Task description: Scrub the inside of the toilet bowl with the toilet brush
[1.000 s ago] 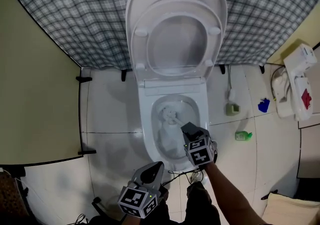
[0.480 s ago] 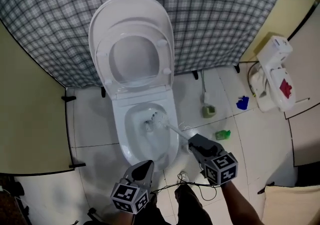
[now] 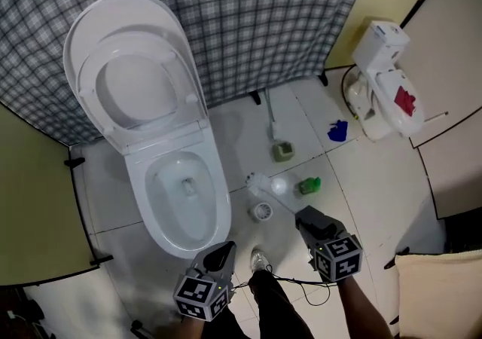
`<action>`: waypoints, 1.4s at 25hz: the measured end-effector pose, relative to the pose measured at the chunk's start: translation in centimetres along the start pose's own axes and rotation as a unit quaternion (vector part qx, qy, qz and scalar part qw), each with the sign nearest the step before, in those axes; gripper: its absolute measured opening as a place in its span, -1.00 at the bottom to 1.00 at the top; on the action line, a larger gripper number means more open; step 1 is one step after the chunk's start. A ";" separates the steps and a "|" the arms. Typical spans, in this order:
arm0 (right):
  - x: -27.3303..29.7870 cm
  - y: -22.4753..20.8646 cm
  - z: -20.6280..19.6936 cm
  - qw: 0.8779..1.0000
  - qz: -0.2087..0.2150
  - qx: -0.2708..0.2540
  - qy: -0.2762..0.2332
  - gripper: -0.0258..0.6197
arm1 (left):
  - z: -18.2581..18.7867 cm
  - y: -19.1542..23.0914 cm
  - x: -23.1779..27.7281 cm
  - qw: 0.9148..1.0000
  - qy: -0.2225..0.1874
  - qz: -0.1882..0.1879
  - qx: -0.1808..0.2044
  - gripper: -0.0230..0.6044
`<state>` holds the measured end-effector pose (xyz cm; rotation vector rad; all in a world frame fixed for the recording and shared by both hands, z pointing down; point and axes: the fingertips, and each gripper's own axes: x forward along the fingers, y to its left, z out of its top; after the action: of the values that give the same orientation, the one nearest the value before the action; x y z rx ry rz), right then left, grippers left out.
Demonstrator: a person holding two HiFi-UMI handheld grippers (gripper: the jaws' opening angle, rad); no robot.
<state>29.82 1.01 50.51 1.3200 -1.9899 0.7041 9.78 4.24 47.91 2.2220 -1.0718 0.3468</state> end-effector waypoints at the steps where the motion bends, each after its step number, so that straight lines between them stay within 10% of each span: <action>1: 0.7 -0.6 -1.2 1.000 -0.005 -0.003 0.016 -0.39 | -0.6 -0.4 0.7 1.000 0.005 -0.003 0.002 -0.97; 18: 16.9 -4.2 -17.5 0.976 -0.012 -0.057 0.211 -0.39 | -8.3 0.2 8.0 0.999 0.031 0.001 0.011 -0.97; 35: 24.0 -2.8 -20.8 0.971 -0.052 0.016 0.233 -0.38 | -11.1 2.1 8.1 1.000 0.005 0.005 0.003 -0.97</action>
<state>29.97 0.95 82.40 1.1407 -1.5290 0.9043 13.71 5.51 61.16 2.2187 -1.0783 0.3656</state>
